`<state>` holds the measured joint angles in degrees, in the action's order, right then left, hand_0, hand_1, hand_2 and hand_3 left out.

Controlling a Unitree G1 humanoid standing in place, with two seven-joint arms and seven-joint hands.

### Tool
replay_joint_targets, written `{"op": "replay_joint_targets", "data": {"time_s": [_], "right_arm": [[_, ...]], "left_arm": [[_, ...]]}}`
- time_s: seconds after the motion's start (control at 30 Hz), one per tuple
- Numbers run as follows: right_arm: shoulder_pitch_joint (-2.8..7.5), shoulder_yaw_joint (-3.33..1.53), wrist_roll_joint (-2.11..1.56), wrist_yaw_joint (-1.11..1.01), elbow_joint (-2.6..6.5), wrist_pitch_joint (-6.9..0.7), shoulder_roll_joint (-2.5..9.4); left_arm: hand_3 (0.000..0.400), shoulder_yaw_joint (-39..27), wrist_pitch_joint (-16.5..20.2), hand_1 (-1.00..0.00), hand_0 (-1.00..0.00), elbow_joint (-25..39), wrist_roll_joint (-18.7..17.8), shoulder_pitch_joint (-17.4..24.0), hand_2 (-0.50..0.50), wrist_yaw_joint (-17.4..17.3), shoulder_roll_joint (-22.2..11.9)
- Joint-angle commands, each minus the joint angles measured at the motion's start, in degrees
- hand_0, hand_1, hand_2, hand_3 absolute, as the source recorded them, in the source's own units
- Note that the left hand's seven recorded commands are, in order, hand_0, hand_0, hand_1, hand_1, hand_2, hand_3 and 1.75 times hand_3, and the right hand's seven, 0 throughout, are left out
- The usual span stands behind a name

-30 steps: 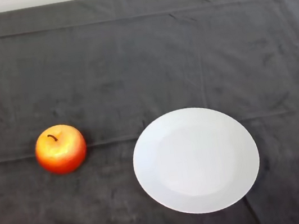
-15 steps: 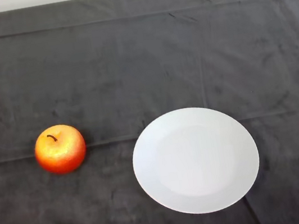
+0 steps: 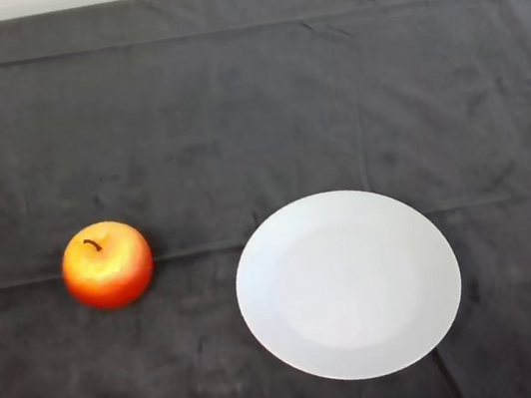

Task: Move the apple to the plate

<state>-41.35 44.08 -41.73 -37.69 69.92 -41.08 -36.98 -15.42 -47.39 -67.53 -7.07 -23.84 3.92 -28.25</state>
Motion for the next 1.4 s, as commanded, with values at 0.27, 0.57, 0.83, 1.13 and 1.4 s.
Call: {"op": "replay_joint_targets", "data": {"time_s": [0.27,0.57,0.83,1.13,1.4], "right_arm": [[-0.73,0.87,-0.88,-0.15,-0.15,0.24,-1.16],[-0.69,0.88,-0.90,-0.09,-0.26,0.24,-1.11],[-0.65,0.88,-0.91,-0.04,-0.37,0.24,-1.06],[-0.60,0.88,-0.94,0.02,-0.49,0.24,-1.01],[-0.56,0.88,-0.96,0.07,-0.59,0.24,-0.97]], "left_arm": [[0.000,3.92,0.57,0.00,0.00,4.67,4.17,-2.46,0.00,1.68,2.87],[0.000,7.27,1.66,0.00,0.00,6.53,6.31,-2.86,0.00,1.83,6.75],[0.000,9.72,2.70,0.00,0.00,8.14,6.66,-2.66,0.00,0.17,8.58],[0.000,13.95,4.14,0.00,0.00,10.64,8.31,-2.15,0.00,1.00,11.04],[0.000,18.28,4.44,0.00,0.00,11.34,8.68,-1.61,0.00,0.62,11.91]]}}
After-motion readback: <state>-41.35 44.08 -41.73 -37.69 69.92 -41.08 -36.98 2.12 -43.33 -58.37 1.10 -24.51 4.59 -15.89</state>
